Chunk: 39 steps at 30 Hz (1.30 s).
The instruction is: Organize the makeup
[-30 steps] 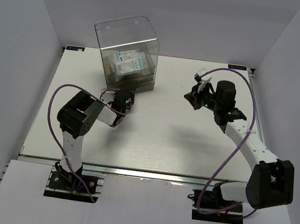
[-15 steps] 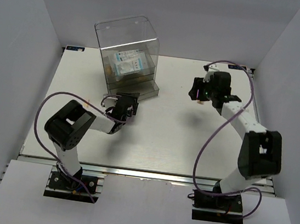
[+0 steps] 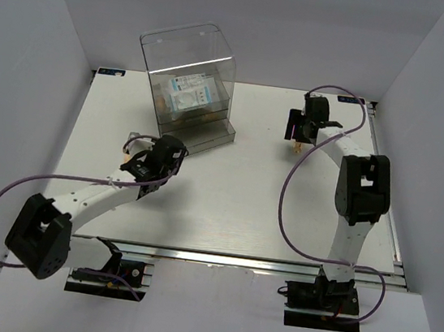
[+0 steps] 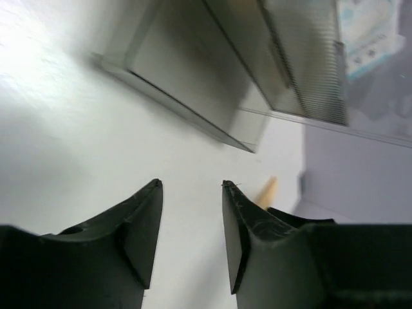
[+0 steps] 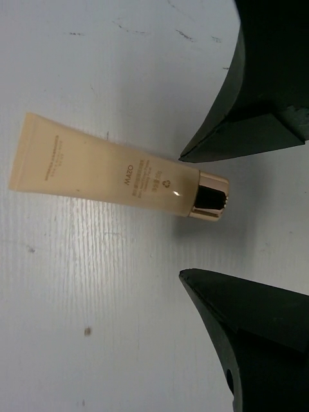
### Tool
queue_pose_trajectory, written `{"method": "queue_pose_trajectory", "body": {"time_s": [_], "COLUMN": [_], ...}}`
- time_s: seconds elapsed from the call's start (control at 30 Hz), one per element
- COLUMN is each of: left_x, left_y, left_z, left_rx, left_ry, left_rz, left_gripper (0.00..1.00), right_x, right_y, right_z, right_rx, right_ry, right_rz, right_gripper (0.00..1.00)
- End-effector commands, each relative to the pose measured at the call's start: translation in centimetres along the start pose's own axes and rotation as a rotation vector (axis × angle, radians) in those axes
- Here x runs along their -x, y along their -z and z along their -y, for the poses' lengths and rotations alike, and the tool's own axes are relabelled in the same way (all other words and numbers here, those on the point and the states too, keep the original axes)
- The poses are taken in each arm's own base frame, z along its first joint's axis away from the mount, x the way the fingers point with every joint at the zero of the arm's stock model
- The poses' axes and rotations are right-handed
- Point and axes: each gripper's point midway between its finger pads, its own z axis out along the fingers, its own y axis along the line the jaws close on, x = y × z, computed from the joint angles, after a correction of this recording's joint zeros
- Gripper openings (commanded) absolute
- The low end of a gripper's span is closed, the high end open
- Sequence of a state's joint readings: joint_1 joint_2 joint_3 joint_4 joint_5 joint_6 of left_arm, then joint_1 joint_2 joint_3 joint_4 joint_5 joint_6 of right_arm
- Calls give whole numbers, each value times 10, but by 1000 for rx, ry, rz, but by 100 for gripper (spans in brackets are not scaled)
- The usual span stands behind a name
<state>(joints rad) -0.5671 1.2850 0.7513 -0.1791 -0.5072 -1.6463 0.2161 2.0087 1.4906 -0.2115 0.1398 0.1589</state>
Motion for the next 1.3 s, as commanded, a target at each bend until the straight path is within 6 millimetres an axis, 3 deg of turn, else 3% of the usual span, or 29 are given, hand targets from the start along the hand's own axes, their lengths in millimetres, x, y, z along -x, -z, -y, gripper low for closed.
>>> {"method": "queue_pose_trajectory", "body": {"time_s": [0.0, 0.07, 0.17, 0.3, 0.4, 0.43, 0.5, 0.53, 0.67, 0.73, 0.77, 0.8, 0.87, 1.0, 1.1, 1.17, 1.27], "left_x": [48, 66, 88, 114, 131, 136, 150, 155, 176, 180, 182, 183, 186, 189, 188, 187, 188], "left_y": [33, 45, 56, 60, 52, 49, 40, 37, 23, 17, 14, 12, 8, 1, -4, -6, -7], "left_z": [-66, -66, -62, -49, -48, -49, -56, -59, -82, -96, -100, -102, -106, -106, -111, -114, -118], "left_rx": [260, 253, 264, 267, 282, 288, 313, 316, 361, 388, 390, 398, 409, 429, 450, 455, 470], "left_ry": [-243, -302, -421, -584, -637, -648, -653, -655, -631, -603, -578, -565, -540, -470, -463, -475, -496], "left_rz": [140, 186, 227, 241, 206, 198, 157, 138, 63, 17, 5, 3, 1, 5, -10, -15, -21], "left_gripper": [52, 64, 74, 79, 80, 80, 81, 81, 89, 93, 94, 94, 94, 94, 94, 94, 94], "right_x": [2, -4, -7, -11, -16, -16, -13, -8, 6, 24, 17, 29, 31, 22, 4, -10, -12], "right_y": [-13, -26, -37, -49, -56, -56, -54, -49, -22, 10, 25, 44, 64, 122, 145, 149, 149], "right_z": [12, 19, 26, 27, 24, 23, 20, 16, -14, -45, -64, -71, -86, -129, -152, -171, -201], "right_rx": [-68, -99, -121, -114, -81, -72, -27, -1, 209, 418, 548, 600, 702, 973, 1045, 1043, 1021], "right_ry": [13, 28, 38, 39, 53, 57, 78, 88, 224, 371, 413, 506, 587, 867, 1172, 1410, 1600], "right_rz": [-10, -23, -29, -42, -57, -58, -46, -38, 1, 93, 111, 180, 239, 385, 506, 577, 633], "right_gripper": [72, 72, 71, 68, 56, 43, 28, 19, 13, 8, 6, 4, 1, 3, 8, 11, 12]}}
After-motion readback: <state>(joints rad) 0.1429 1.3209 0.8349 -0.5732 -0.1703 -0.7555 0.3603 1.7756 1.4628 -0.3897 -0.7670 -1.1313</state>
